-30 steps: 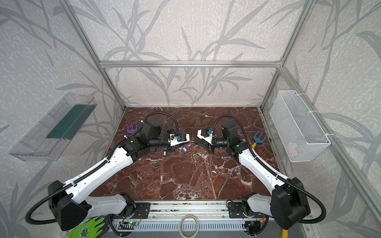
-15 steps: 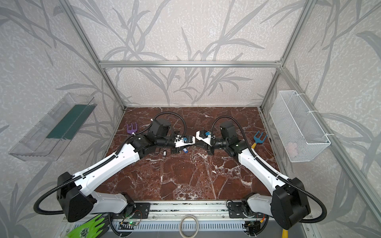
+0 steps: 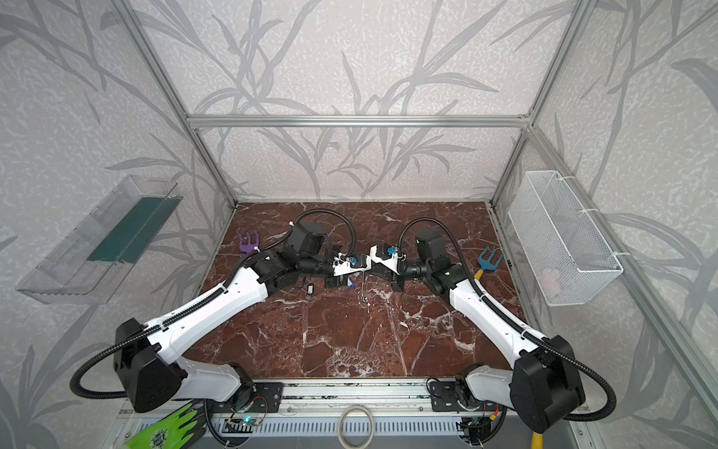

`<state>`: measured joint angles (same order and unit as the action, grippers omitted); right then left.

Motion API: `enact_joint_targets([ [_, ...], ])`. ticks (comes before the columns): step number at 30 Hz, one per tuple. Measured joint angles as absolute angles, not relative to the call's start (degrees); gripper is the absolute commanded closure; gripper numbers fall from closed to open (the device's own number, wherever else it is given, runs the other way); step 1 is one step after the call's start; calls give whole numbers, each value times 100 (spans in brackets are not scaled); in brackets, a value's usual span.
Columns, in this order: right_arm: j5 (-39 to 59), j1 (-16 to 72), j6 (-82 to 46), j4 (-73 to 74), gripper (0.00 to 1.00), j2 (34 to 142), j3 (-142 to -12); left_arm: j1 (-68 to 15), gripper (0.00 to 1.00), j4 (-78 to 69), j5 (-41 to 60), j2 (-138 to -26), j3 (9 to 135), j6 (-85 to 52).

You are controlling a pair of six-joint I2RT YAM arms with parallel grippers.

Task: Put the keys on the keyring

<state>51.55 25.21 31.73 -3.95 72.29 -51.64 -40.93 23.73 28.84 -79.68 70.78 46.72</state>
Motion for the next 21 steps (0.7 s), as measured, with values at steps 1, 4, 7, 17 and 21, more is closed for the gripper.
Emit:
enact_joint_targets([
  [1,5144,2521,3175,-390,86,7229,-5164,-4093,100,2373,2888,-7970,7078,4670],
  [4,5054,2515,3177,-279,83,7216,-5133,-4095,100,2333,2899,-7970,7078,4595],
  [7,5019,2447,3114,19,76,7094,-4921,-4082,100,2187,2926,-7961,7030,4466],
  [17,5199,1949,2239,1636,76,6855,-4003,-3621,100,451,3800,-7662,5961,3129],
  [21,5483,1949,1887,2121,77,6858,-4001,-3505,100,-303,4080,-7653,5732,2613],
])
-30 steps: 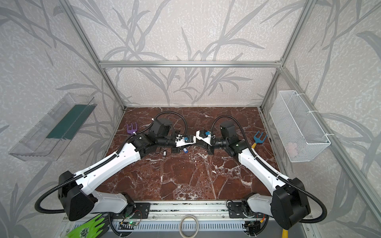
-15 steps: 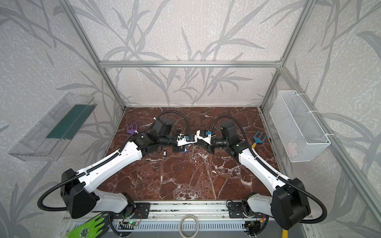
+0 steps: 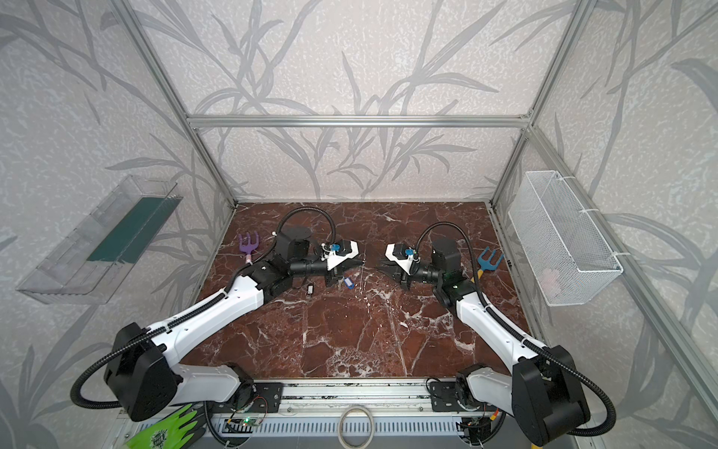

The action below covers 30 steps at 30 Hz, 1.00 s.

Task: Put the keys on the keyring

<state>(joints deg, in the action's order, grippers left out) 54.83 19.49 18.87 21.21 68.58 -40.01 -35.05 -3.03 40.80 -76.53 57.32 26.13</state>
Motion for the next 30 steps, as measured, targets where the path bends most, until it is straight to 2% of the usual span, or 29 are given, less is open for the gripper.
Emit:
enact_joint_targets([
  [12,5911,1949,952,3242,78,7032,-3999,-3474,100,-2217,4606,-7647,5308,1516],
  [24,6012,1949,21,4412,78,7325,-3986,-3470,100,-2539,4751,-7647,5306,1385],
  [30,6084,1962,-421,4995,85,7498,-3972,-3470,100,-2567,4775,-7644,5295,1387],
])
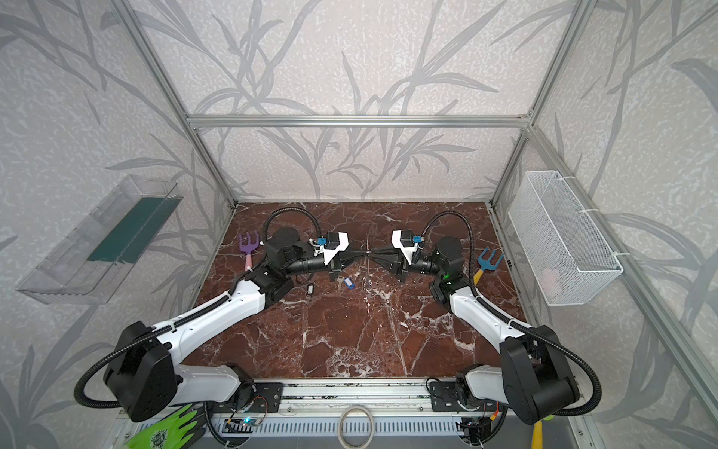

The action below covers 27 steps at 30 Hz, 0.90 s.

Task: Put the keys on the keyring

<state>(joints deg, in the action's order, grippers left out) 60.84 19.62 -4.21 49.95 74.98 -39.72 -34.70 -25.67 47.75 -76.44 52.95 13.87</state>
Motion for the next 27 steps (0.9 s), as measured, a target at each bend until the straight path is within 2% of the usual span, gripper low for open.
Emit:
enact_joint_targets([
  [6,6206,1997,-467,5004,99,7509,-3972,-3446,100,-2611,4777,-7644,5238,1389],
  [9,6202,2003,-440,4982,100,7509,-3972,-3444,100,-2611,4775,-7644,5236,1396],
  [10,6200,2005,-403,4947,100,7507,-3972,-3444,97,-2596,4770,-7644,5236,1415],
  [12,6193,2005,-231,4696,100,7481,-3986,-3444,81,-2443,4733,-7627,5236,1514],
  [15,6045,2023,338,3677,100,7332,-4136,-3444,72,-1822,4519,-7502,5262,1946],
  [21,5581,2082,1758,1343,100,6997,-4851,-3470,71,-123,3885,-7229,5900,3168],
  [27,5142,2263,2545,64,100,6936,-5205,-3717,71,921,3277,-7146,6418,4167],
])
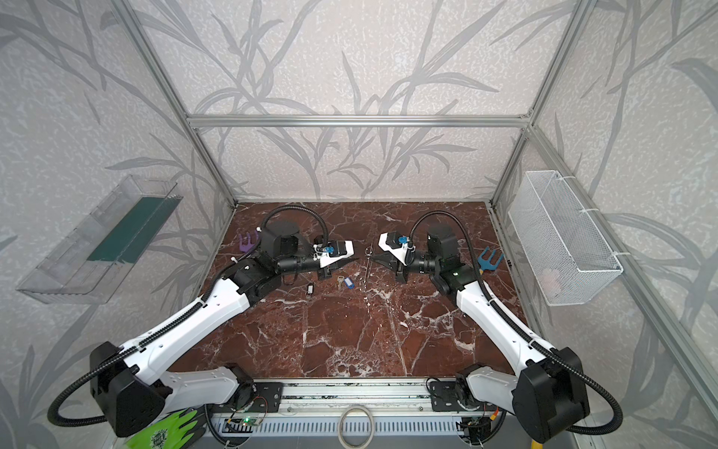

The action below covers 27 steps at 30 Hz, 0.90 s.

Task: Put the keys on the keyring

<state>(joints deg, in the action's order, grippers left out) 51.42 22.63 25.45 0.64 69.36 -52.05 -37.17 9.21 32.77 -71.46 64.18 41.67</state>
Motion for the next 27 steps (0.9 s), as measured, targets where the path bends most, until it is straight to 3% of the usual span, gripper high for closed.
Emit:
enact_joint_targets([
  [9,4742,2530,2987,-685,100,6947,-5277,-3909,78,1634,2961,-7483,6718,4722],
  [27,4495,2648,3059,-812,100,6947,-5330,-4032,74,2128,2971,-7830,7091,4722],
])
